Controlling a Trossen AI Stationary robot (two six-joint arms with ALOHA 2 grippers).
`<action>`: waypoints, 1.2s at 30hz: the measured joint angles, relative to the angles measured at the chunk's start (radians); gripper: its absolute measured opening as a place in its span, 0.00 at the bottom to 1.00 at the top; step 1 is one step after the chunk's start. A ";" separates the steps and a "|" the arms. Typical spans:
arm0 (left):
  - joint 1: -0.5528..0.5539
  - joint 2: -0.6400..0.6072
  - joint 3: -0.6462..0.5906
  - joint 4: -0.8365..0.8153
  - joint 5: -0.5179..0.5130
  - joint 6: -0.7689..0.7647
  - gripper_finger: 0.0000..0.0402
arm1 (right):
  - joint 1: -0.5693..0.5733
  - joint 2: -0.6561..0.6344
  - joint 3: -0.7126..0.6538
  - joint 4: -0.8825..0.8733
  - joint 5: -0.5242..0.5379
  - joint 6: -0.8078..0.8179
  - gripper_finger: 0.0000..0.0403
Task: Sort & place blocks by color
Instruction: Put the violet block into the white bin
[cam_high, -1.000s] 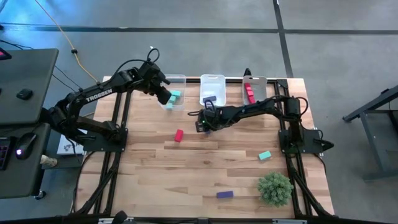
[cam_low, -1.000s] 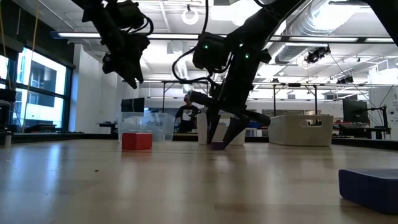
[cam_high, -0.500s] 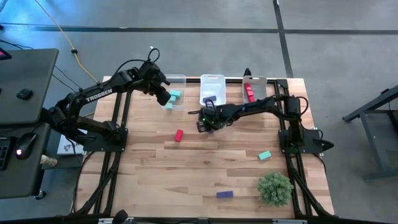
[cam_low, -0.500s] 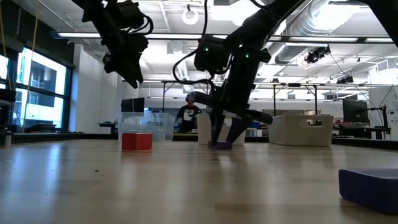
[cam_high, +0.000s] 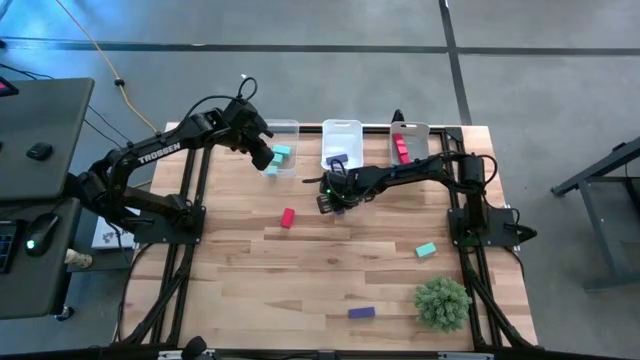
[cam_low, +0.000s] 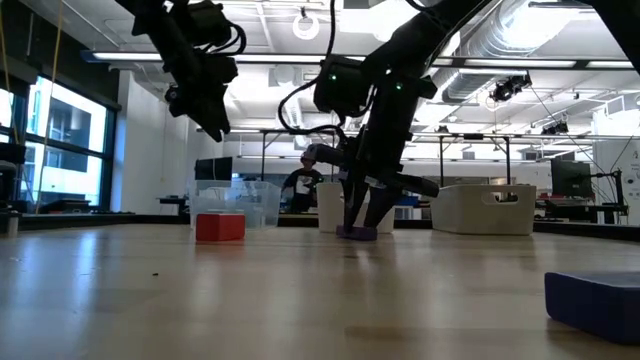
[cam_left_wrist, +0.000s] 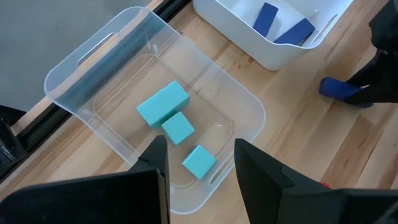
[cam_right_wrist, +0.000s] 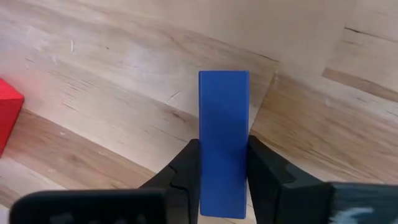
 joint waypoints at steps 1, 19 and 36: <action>0.000 0.000 0.000 0.001 0.000 0.002 0.25 | 0.000 0.000 0.000 0.000 0.000 0.000 0.18; 0.000 0.000 0.000 0.009 0.000 0.017 0.25 | 0.001 -0.003 0.203 -0.163 0.006 -0.125 0.18; 0.000 0.000 0.000 0.010 0.000 0.043 0.25 | -0.118 -0.005 0.558 -0.490 0.235 -0.359 0.19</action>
